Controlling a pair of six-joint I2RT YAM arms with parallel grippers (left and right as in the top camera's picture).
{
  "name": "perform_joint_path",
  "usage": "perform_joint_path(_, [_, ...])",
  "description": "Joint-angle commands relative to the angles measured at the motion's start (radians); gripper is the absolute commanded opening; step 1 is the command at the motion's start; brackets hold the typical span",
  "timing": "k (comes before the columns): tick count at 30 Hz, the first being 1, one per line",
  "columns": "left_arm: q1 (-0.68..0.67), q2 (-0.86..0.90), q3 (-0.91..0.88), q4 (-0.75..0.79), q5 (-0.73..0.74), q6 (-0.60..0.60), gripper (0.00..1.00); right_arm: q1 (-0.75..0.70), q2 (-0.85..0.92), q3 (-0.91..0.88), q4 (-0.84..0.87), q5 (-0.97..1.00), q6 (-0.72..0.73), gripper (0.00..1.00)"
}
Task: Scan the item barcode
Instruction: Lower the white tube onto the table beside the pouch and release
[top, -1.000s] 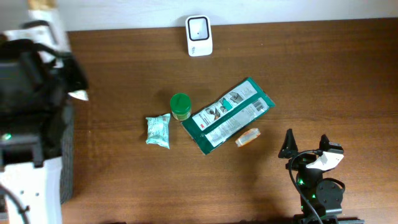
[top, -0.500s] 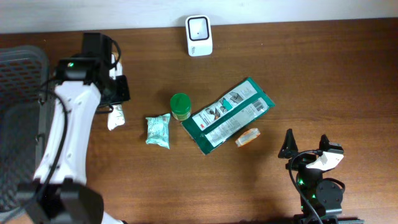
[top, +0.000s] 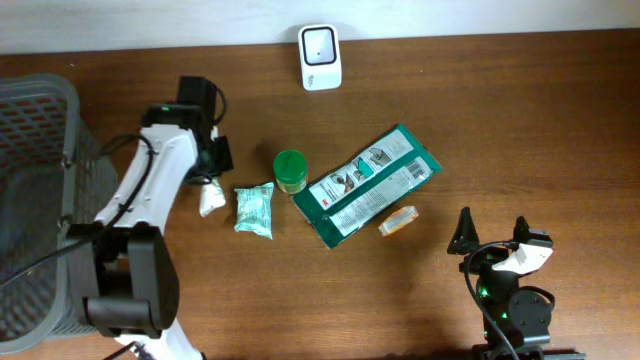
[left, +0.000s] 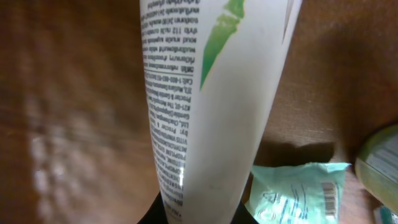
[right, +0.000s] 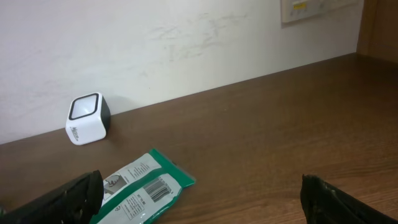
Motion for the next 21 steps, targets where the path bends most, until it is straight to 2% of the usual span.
perform_joint_path(1, [-0.023,-0.003,-0.073,0.067,-0.061,-0.012,0.00,0.001,-0.008,-0.007,-0.005,-0.003,-0.004,0.98])
perform_joint_path(8, [-0.039,-0.003,-0.196,0.157,-0.060,-0.013,0.00,0.001,-0.008,-0.007,-0.005,-0.003,-0.004,0.98])
perform_joint_path(10, [-0.042,-0.003,-0.201,0.158,-0.056,-0.013,0.20,0.001,-0.008,-0.007,-0.005,-0.003,-0.004,0.98])
perform_joint_path(12, [-0.042,-0.003,-0.200,0.161,-0.037,-0.013,0.28,0.001,-0.008,-0.007,-0.005,-0.003,-0.004,0.98])
perform_joint_path(21, [-0.042,-0.009,-0.165,0.158,0.003,-0.013,0.34,0.001,-0.008,-0.007,-0.005,-0.003,-0.004,0.98])
